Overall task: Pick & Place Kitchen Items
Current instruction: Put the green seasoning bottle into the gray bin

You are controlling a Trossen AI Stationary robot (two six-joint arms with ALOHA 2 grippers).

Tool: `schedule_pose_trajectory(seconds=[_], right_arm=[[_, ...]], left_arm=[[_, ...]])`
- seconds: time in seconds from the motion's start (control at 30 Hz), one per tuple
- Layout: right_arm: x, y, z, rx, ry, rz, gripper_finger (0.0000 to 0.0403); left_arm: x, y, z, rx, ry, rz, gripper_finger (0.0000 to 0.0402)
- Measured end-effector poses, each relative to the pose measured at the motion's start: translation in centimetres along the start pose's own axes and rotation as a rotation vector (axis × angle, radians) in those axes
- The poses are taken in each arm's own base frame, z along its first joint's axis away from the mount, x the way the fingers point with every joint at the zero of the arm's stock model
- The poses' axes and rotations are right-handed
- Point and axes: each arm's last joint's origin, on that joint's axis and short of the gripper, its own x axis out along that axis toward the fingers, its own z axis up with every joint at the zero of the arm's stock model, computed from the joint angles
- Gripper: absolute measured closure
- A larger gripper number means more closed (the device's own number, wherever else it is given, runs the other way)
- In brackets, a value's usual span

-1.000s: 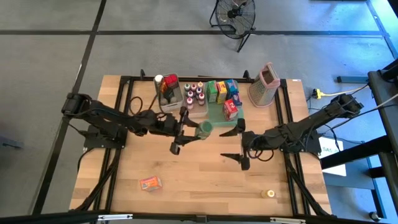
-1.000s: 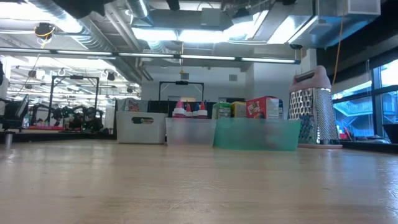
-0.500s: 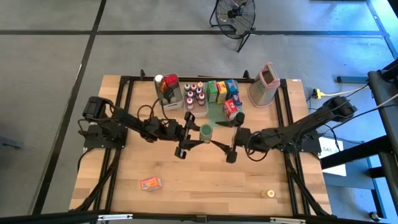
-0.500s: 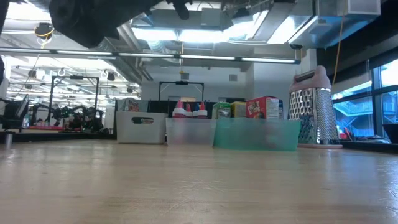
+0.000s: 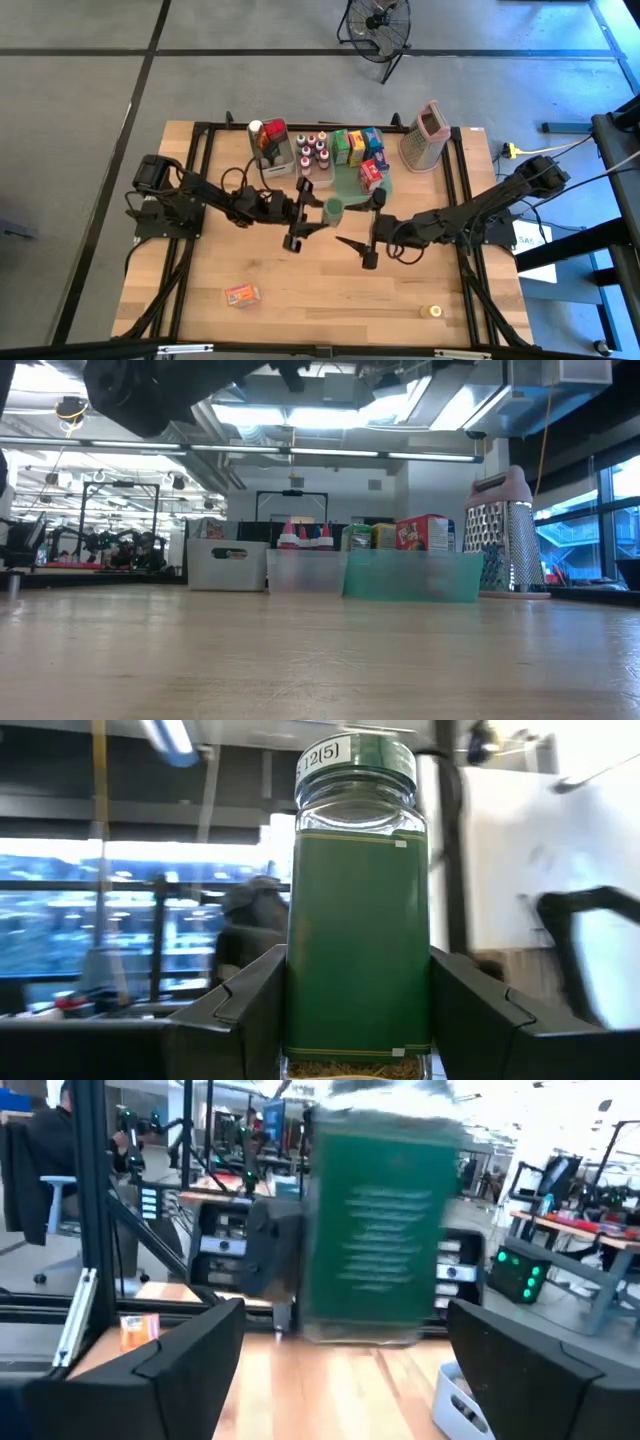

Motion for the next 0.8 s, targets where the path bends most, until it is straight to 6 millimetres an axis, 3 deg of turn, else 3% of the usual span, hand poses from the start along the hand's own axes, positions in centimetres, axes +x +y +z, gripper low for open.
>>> schedule_pose_trajectory(seconds=[0.33,0.8], right_arm=[[0.0,-0.2,0.3,0.027,-0.013,-0.057,0.0054],[1.2,-1.4,-0.1,0.091,-0.037,0.034,0.0054]], left_arm=[[0.0,-0.2,0.0,-0.003,0.001,-0.023,0.0207],[0.0,0.0,0.0,0.009,-0.003,0.031,0.0207]])
